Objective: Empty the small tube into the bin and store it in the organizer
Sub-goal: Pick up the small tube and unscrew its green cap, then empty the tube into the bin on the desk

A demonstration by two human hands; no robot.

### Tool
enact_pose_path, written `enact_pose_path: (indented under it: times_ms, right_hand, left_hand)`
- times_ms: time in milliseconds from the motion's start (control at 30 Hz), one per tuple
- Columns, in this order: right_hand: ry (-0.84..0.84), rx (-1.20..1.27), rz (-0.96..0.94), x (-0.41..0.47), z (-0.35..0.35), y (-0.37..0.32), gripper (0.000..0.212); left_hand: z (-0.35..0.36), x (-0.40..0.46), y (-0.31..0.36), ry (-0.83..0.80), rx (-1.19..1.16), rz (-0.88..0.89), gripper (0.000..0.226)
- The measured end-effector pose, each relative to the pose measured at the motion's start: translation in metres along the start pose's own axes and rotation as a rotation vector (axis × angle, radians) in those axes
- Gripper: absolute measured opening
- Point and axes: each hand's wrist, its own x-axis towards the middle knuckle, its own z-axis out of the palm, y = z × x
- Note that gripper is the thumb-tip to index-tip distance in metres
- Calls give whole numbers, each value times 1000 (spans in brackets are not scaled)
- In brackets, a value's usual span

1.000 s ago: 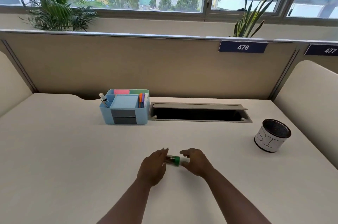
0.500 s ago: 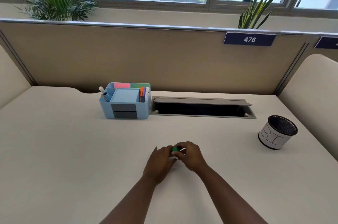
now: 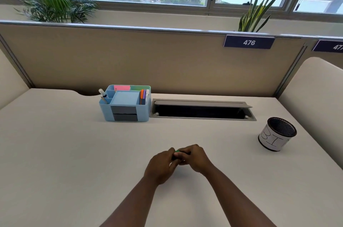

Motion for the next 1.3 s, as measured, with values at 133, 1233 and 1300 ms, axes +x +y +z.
enact_pose_path:
  times_ms: [133,1233,1300]
  right_hand:
    - [-27,80,25,-3,-2,-1,18]
    - [565,40,-13,-44,-34,39,27]
    - [525,165,26,-46,-40,32,21]
  left_hand:
    - [-1,-1,-2,-2,5,-37,20]
    - [-18,3,44,299,-425,-282,26]
    - [-17,11,58,313,-516,-286,26]
